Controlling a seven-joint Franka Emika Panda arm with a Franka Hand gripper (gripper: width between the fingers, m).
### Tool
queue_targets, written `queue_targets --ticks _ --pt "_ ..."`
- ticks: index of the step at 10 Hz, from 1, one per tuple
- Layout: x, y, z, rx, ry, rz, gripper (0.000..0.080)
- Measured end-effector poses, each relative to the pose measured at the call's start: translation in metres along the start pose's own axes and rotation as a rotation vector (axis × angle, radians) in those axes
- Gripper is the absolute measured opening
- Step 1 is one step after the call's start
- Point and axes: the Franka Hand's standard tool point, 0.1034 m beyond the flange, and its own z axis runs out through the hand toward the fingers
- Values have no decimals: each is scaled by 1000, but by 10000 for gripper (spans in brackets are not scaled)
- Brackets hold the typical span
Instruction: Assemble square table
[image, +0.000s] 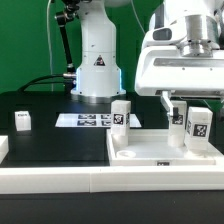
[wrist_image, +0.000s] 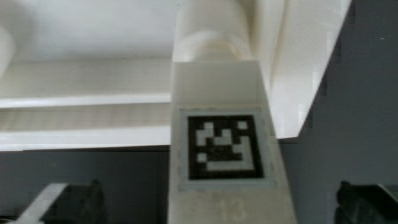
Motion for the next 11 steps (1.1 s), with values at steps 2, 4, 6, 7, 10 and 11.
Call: queue_targets --ticks 2,4,6,7,10,11 --pt "7 6 -4 0 5 -13 649" --pt "12 6 -12 12 -39 4 649" --pt "9 6 -10 11 -53 4 649" --pt "2 5 -8 19 -171 18 649" --pt "-3 6 -5 29 -384 42 649" --pt "-3 5 -6 33 -460 49 649"
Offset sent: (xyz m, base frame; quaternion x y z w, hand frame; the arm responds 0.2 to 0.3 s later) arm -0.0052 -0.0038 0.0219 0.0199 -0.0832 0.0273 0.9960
